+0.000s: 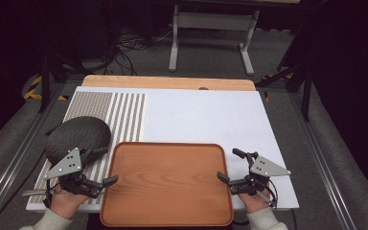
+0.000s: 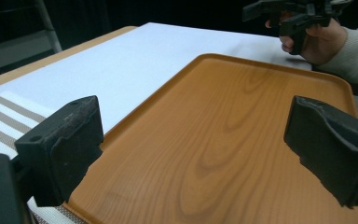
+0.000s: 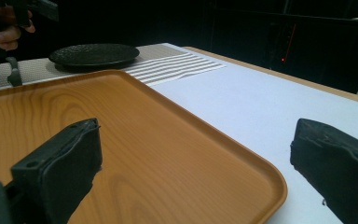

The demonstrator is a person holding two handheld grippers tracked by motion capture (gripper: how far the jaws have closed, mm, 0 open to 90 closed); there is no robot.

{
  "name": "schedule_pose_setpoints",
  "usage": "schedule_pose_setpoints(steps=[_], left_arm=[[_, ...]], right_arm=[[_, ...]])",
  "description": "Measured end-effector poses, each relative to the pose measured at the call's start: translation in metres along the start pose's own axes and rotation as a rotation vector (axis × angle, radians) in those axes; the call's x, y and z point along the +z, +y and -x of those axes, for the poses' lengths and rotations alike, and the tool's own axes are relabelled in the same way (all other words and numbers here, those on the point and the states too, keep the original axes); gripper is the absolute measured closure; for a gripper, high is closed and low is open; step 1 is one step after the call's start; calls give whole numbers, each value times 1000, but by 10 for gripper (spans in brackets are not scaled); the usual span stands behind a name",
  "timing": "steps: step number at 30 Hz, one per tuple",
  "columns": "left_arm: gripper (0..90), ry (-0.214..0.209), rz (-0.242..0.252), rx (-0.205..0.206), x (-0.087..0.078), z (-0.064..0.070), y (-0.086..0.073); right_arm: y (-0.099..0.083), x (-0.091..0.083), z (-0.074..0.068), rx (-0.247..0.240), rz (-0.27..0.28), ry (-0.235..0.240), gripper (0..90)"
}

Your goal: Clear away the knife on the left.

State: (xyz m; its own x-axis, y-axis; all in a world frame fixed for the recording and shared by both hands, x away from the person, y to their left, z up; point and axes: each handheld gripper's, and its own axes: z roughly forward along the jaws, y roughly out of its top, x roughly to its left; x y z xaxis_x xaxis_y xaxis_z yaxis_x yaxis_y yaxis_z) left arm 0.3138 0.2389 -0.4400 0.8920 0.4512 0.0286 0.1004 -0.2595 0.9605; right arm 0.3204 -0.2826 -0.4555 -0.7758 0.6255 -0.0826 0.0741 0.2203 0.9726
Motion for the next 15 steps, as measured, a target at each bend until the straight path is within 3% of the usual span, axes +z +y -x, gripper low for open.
schedule_pose_setpoints(steps=[15], left_arm=[[106, -44, -153, 65, -22, -9, 12]], right_arm=[[0, 1, 0, 13, -6, 27, 47]])
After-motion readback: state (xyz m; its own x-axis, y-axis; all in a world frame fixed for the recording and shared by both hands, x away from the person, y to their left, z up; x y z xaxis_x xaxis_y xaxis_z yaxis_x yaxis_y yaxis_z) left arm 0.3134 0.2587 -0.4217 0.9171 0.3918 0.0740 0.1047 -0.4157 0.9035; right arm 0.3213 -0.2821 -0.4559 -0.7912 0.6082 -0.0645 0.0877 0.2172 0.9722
